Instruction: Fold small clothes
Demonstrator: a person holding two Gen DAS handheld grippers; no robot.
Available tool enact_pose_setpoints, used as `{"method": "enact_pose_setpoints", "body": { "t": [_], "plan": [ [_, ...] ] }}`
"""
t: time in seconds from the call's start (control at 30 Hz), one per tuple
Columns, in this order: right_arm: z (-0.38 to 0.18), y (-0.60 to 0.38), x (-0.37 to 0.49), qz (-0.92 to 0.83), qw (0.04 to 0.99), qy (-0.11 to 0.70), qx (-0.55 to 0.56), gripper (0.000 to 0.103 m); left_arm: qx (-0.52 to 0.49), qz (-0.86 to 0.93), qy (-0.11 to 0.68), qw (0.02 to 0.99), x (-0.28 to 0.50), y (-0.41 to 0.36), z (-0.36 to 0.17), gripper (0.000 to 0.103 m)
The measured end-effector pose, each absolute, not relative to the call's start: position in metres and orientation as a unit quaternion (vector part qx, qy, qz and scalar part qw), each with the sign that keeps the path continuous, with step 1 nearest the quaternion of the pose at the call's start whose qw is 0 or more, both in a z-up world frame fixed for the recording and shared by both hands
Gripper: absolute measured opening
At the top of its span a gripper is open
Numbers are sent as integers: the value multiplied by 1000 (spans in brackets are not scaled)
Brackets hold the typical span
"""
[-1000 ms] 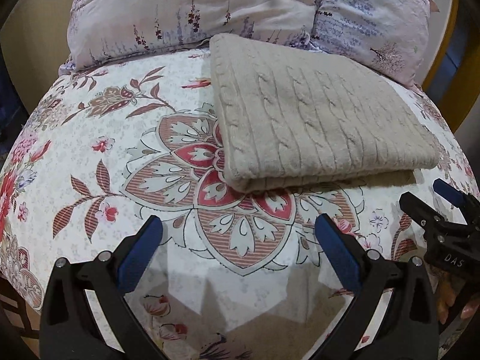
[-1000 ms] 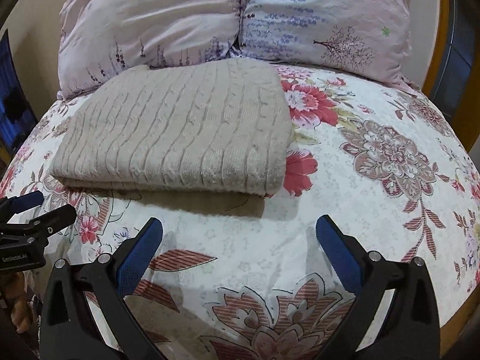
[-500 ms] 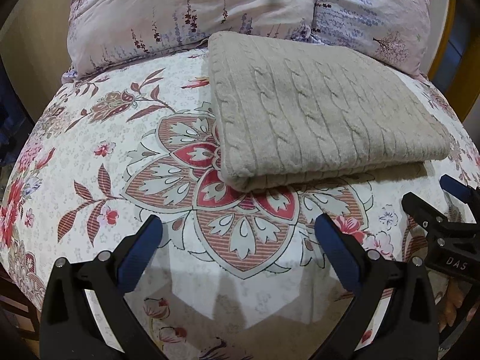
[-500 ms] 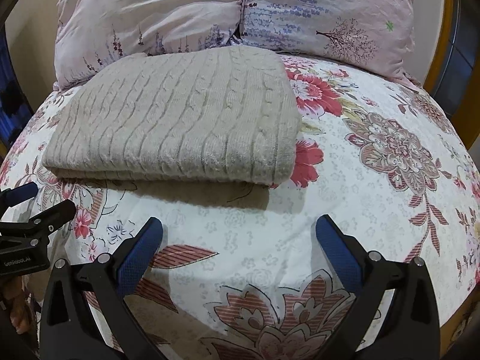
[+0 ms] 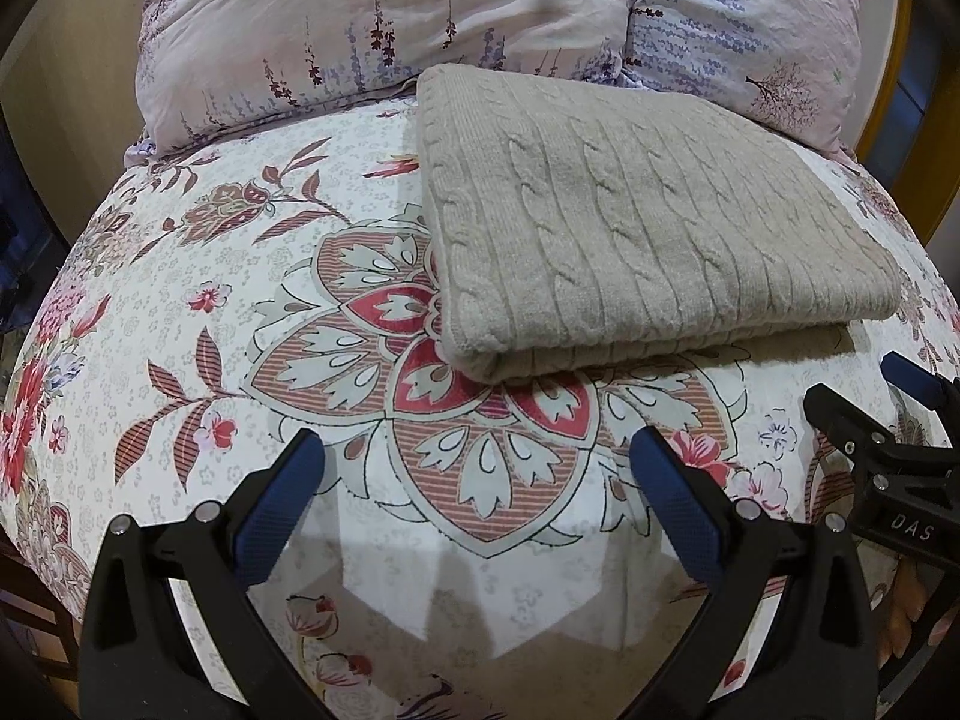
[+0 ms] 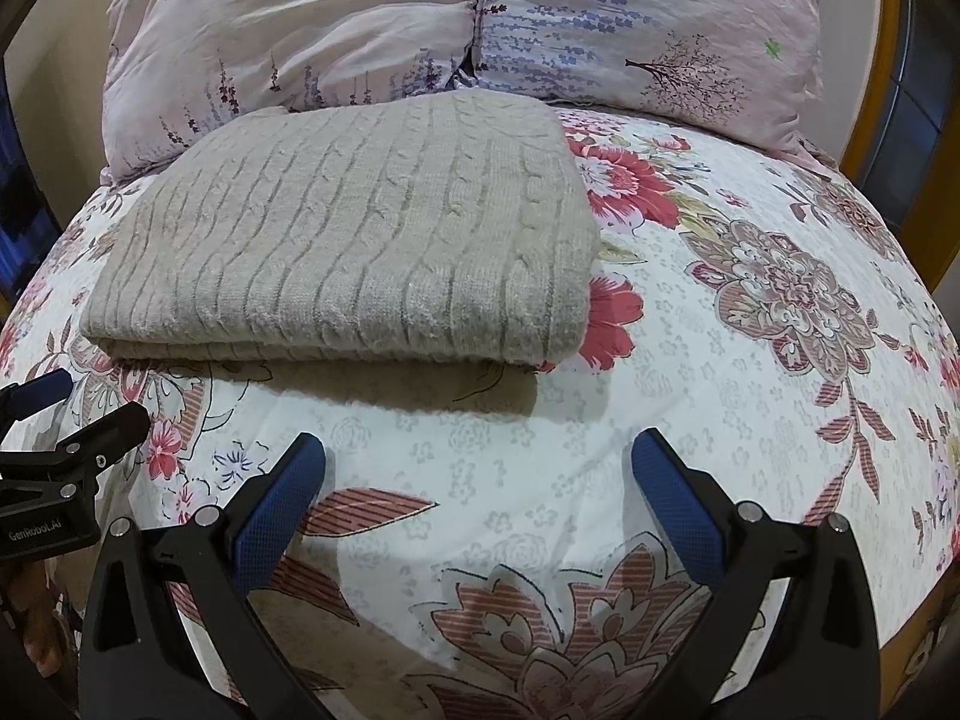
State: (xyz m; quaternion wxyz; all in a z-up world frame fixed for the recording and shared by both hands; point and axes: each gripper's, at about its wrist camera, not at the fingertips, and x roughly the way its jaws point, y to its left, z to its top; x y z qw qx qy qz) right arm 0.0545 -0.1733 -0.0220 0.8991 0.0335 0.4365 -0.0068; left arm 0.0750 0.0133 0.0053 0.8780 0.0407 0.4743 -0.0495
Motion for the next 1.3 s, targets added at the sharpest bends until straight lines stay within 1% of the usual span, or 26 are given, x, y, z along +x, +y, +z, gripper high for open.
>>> {"method": "enact_pose_setpoints", "body": {
  "t": [1.3],
  "plan": [
    [-23, -174, 54, -3, 899, 437, 32, 102, 38, -45, 476, 877, 76, 14, 5, 101]
  ]
}}
